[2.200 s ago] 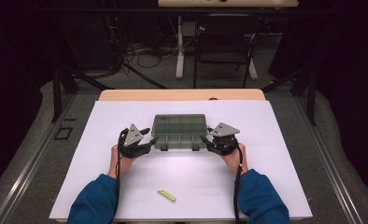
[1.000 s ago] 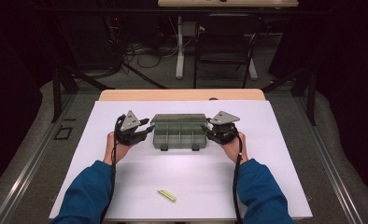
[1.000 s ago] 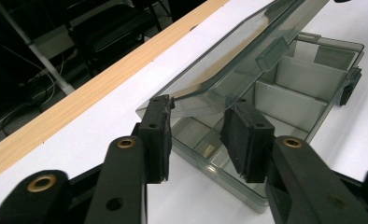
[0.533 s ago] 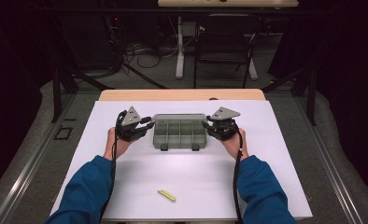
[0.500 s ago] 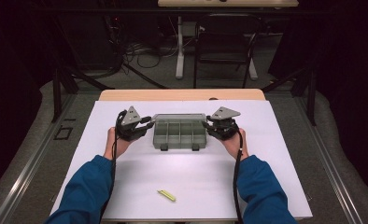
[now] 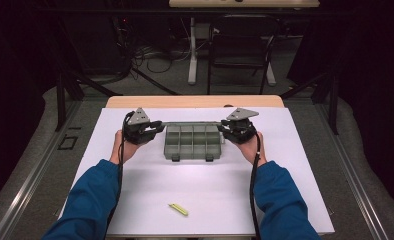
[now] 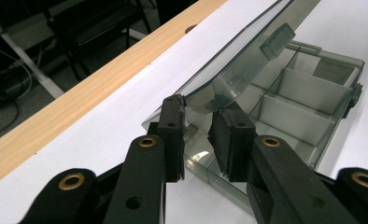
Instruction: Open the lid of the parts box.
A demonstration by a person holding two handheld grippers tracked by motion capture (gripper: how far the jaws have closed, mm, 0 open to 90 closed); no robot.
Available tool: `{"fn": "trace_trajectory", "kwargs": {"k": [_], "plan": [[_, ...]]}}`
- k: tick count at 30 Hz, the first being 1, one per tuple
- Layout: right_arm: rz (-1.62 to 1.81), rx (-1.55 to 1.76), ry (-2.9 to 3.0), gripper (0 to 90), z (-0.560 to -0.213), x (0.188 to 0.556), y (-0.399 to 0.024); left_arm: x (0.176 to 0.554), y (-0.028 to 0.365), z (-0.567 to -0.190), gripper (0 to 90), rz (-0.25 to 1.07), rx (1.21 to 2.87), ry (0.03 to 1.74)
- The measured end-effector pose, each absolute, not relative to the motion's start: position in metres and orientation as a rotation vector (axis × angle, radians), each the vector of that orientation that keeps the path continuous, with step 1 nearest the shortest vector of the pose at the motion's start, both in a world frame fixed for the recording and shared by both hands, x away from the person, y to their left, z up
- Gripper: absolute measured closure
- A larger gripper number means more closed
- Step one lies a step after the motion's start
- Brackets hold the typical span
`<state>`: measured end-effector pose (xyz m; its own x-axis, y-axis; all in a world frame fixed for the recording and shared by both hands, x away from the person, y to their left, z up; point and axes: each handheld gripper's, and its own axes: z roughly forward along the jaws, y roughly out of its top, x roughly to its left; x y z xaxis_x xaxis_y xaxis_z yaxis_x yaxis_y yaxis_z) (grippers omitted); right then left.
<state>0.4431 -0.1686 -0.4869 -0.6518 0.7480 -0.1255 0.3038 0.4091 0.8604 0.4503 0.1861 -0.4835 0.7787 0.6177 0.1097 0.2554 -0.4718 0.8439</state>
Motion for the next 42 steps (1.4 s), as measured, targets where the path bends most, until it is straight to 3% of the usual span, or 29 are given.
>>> {"fn": "trace_trajectory", "kwargs": {"k": [28,42], "plan": [[1.19,1.0,2.184,75.8,-0.473,0.473,-0.168,0.479,0.186,-0.471,78.3,0.467,2.036,0.706],[1.166,1.085,2.172,78.3,-0.485,0.487,-0.166,0.49,0.184,-0.478,79.5,0.476,2.013,0.744]]}}
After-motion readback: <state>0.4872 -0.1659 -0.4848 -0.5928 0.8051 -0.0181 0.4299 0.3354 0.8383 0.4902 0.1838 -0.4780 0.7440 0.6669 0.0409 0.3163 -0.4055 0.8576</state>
